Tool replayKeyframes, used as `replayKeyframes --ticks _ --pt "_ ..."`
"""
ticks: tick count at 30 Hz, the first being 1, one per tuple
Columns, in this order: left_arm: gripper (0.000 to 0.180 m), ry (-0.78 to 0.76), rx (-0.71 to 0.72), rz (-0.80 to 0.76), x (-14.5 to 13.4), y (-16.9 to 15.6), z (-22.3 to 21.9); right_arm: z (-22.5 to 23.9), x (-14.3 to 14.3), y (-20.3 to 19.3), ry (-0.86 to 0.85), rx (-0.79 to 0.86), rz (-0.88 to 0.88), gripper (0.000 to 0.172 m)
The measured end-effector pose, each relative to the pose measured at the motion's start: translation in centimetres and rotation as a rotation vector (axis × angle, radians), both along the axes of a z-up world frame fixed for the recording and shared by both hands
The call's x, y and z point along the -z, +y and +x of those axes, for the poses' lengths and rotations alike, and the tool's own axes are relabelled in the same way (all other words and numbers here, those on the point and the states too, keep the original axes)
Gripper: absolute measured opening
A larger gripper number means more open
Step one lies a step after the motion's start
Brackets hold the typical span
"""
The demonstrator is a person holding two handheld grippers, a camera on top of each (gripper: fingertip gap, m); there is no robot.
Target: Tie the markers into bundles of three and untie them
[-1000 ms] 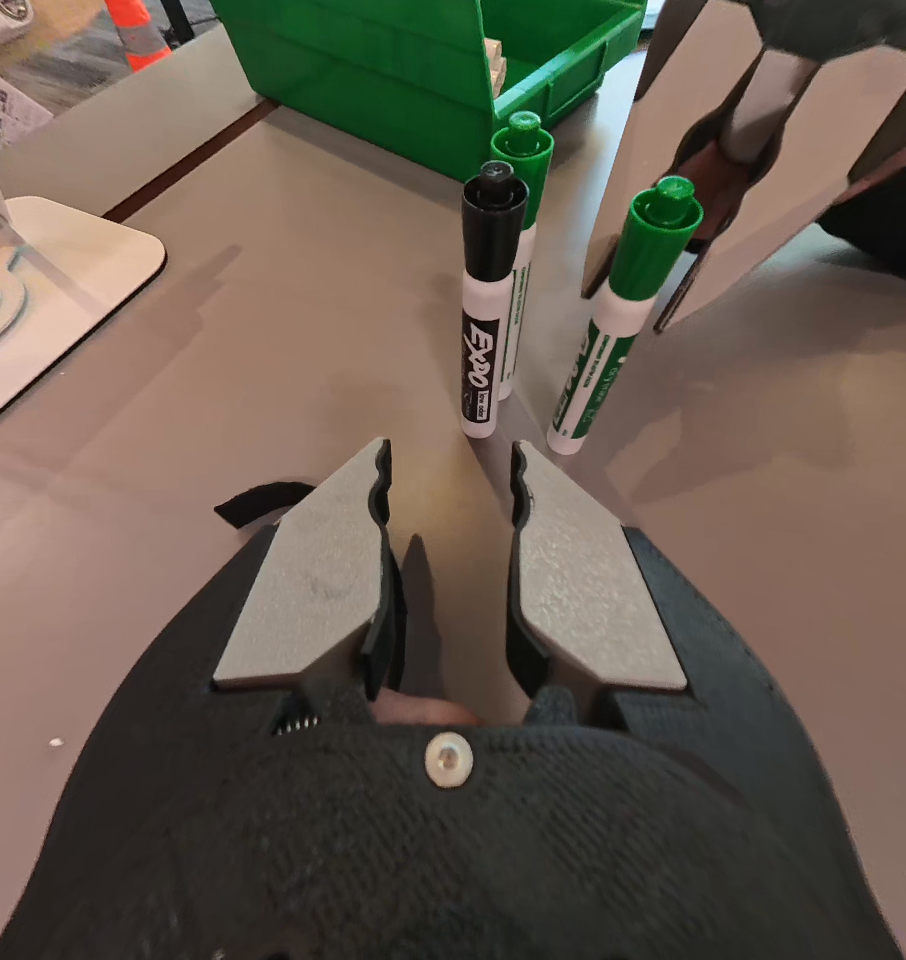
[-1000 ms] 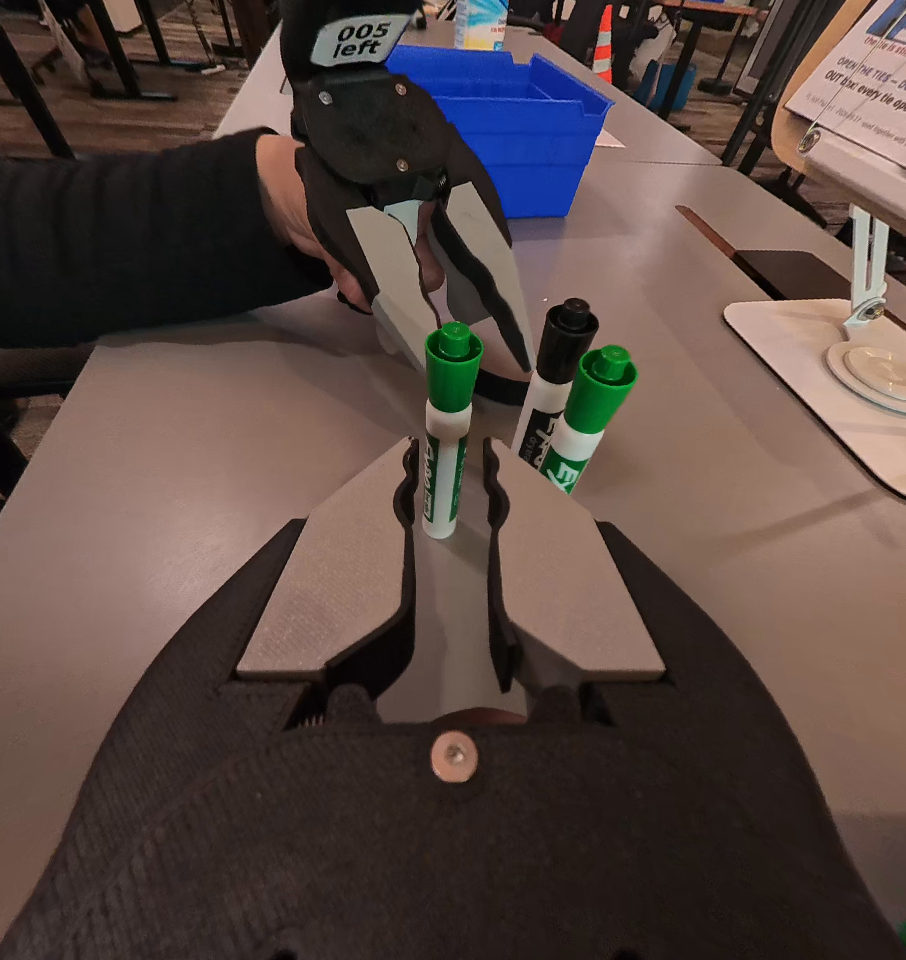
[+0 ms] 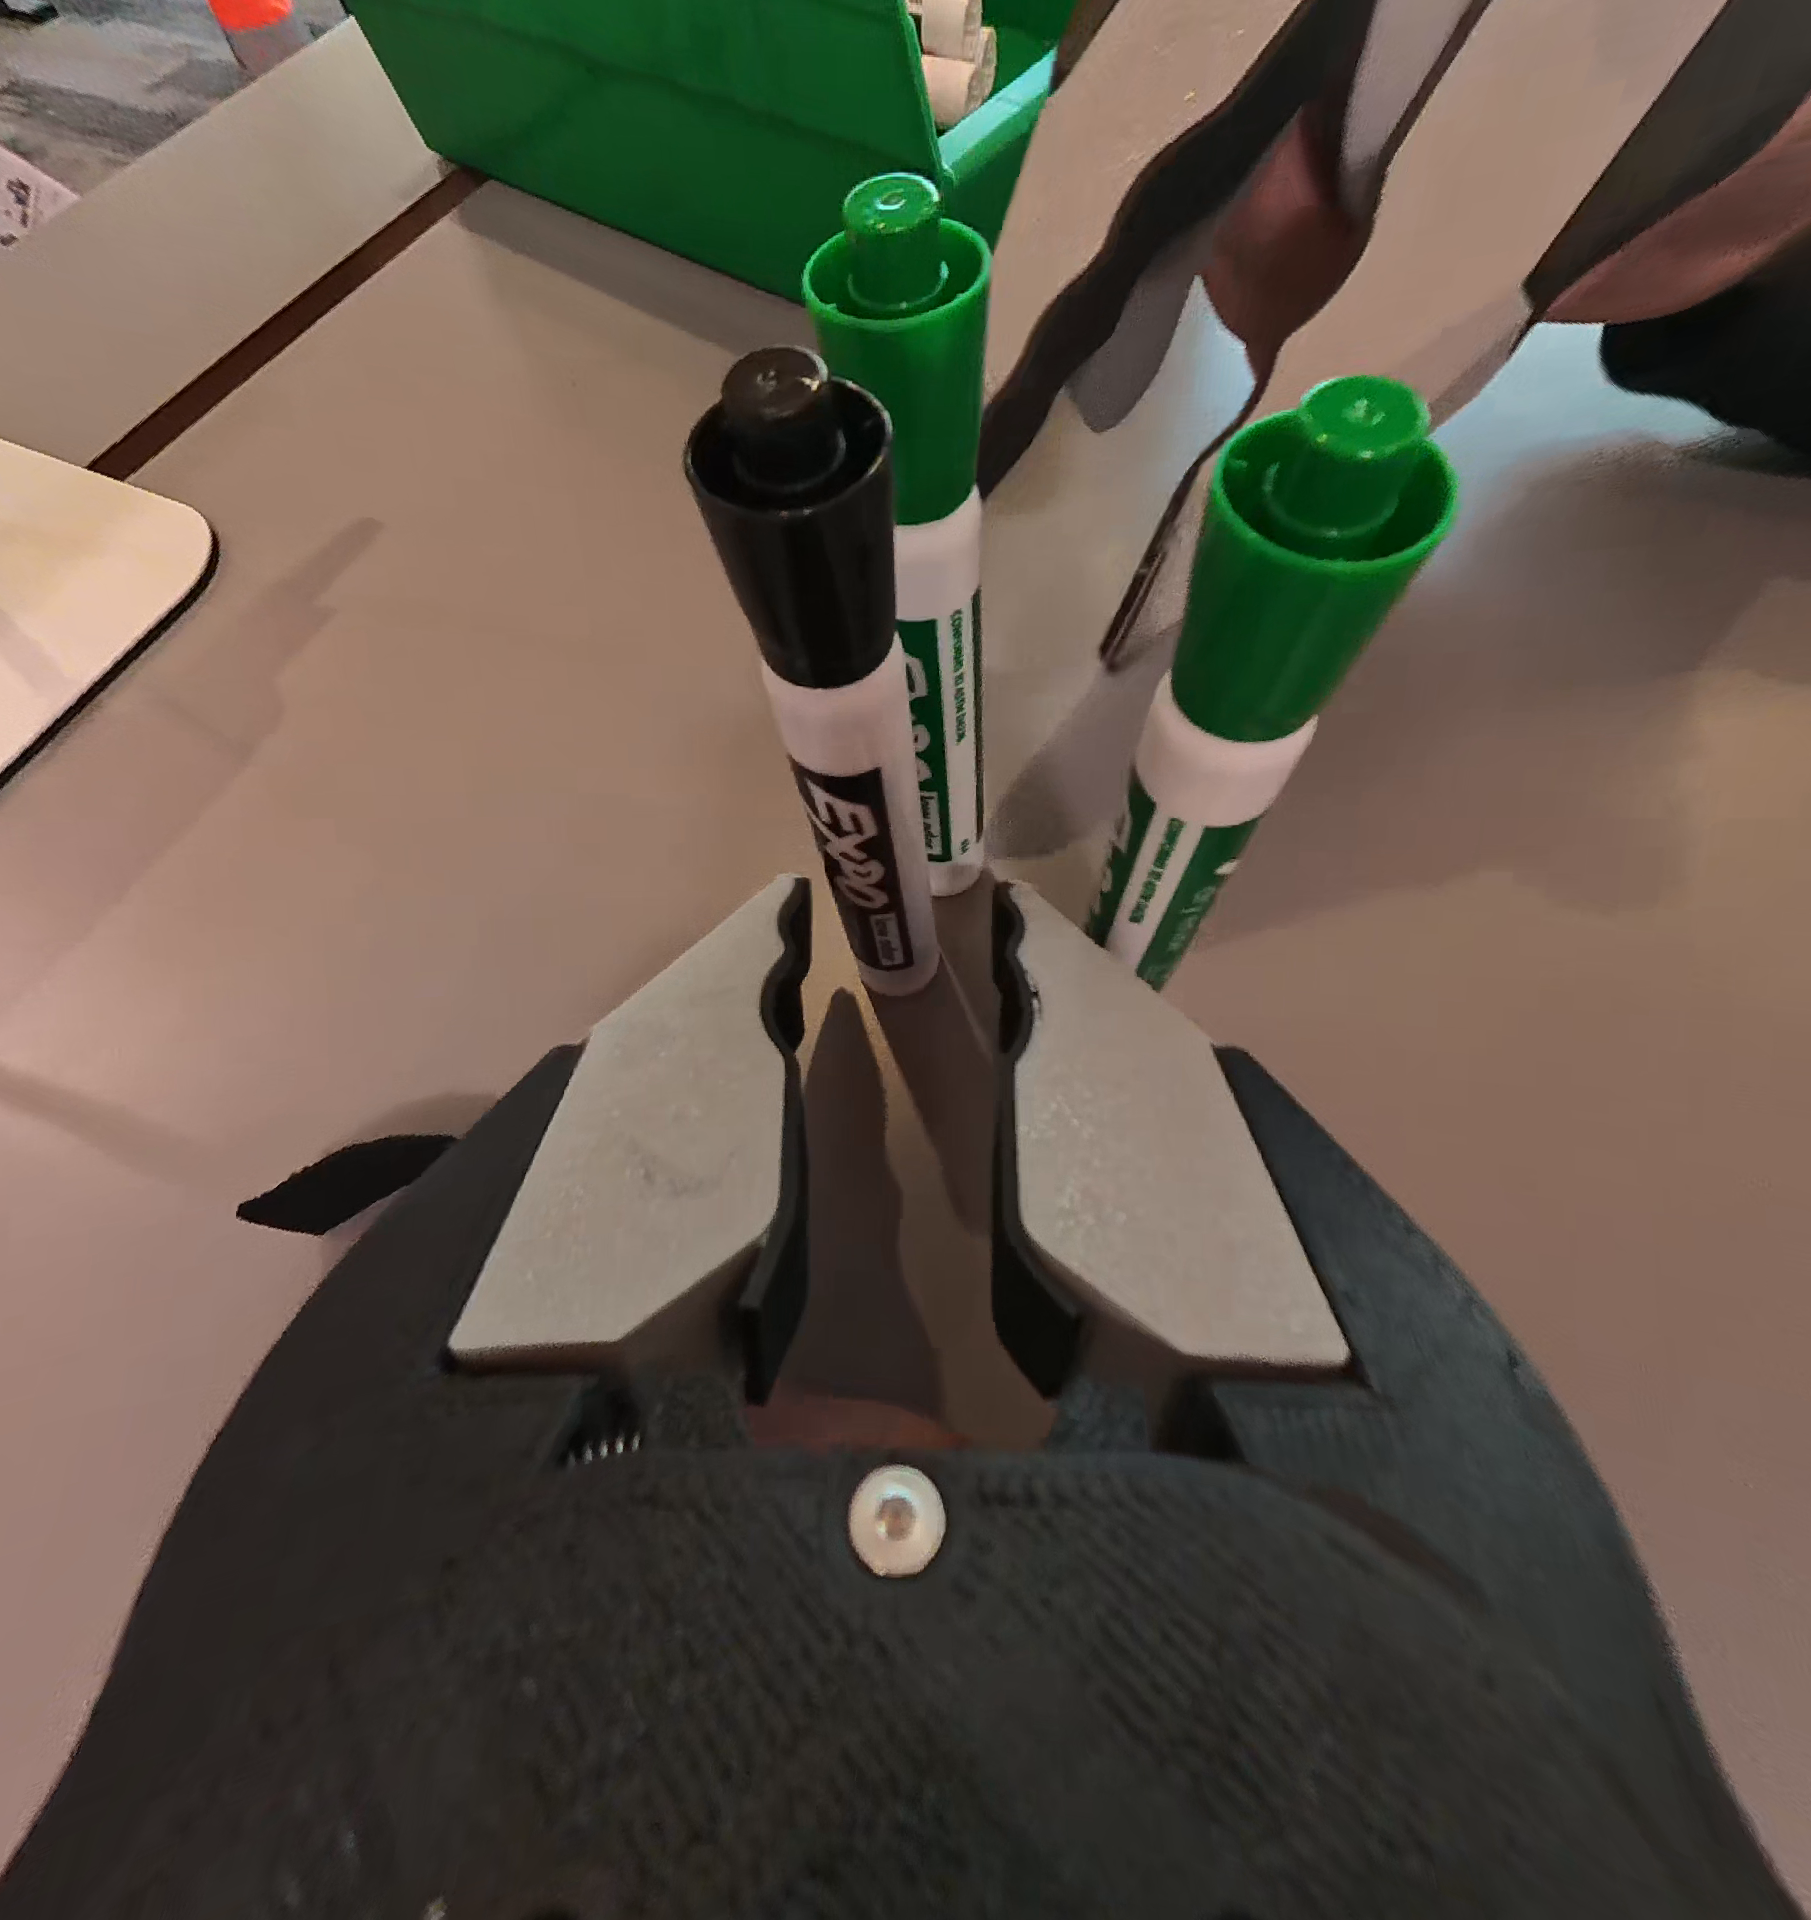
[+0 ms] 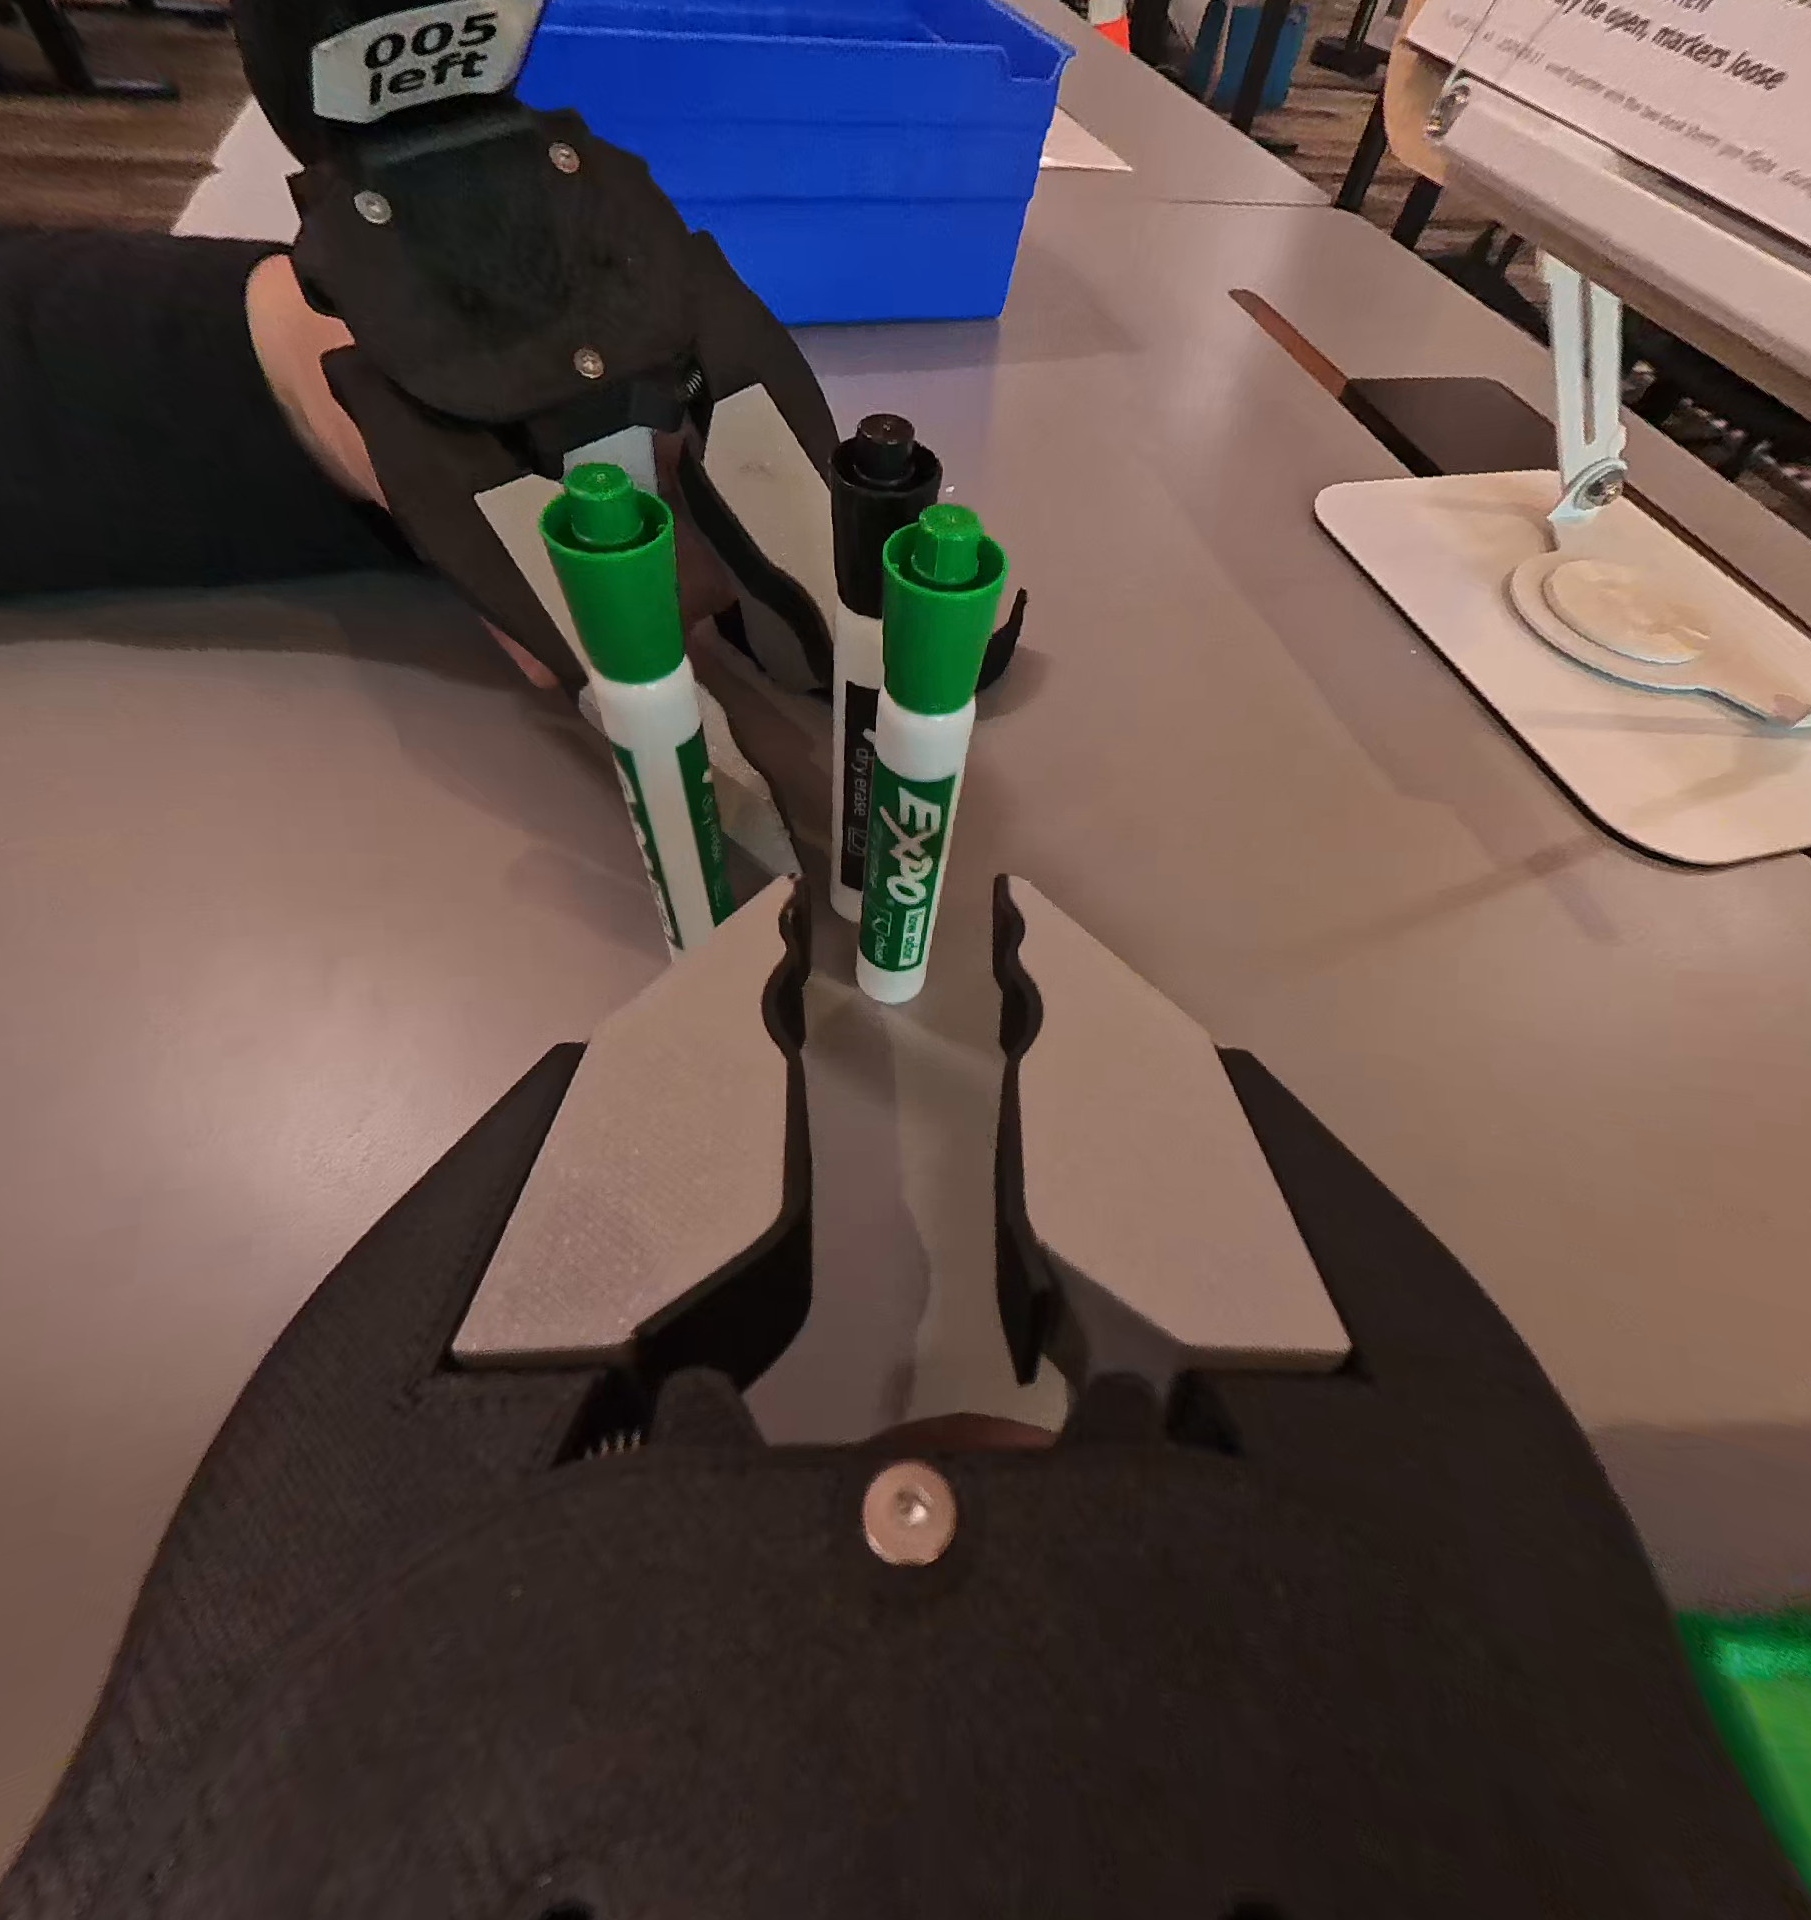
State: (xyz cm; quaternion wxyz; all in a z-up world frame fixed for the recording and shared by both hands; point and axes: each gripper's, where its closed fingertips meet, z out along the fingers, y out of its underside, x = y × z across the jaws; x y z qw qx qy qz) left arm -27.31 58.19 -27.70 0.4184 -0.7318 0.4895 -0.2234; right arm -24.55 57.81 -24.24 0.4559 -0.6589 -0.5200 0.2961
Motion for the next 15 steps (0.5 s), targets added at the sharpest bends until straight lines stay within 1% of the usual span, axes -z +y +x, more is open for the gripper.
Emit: replayKeyframes --ticks 4,7,8,10,11,12,15 --pt "0.026 -0.014 0.004 -0.015 -0.1 0.0 0.0 -1.4 0.8 0.5 -0.021 -0.021 -0.017 0.030" --pt "0.026 -0.011 0.009 -0.030 0.1 0.0 0.0 -2.0 1.7 0.5 -0.049 -0.042 -0.021 0.020" --pt "0.026 -0.004 0.011 -0.036 0.2 -0.1 0.1 -2.0 1.9 0.5 -0.060 -0.045 -0.019 0.015" --pt "0.026 0.009 0.012 -0.041 0.4 -0.1 0.2 -1.6 1.9 0.5 -0.069 -0.041 -0.032 0.014" --pt "0.024 0.010 0.013 -0.039 0.4 -0.1 0.4 -1.2 1.9 0.7 -0.077 -0.031 -0.034 0.014" --pt "0.018 0.009 0.012 -0.036 0.4 -0.1 0.5 -0.8 1.8 0.8 -0.073 -0.022 -0.027 0.014" --pt "0.016 0.007 0.029 -0.042 0.4 -0.3 1.2 0.5 1.6 1.3 -0.068 0.006 -0.030 0.014"
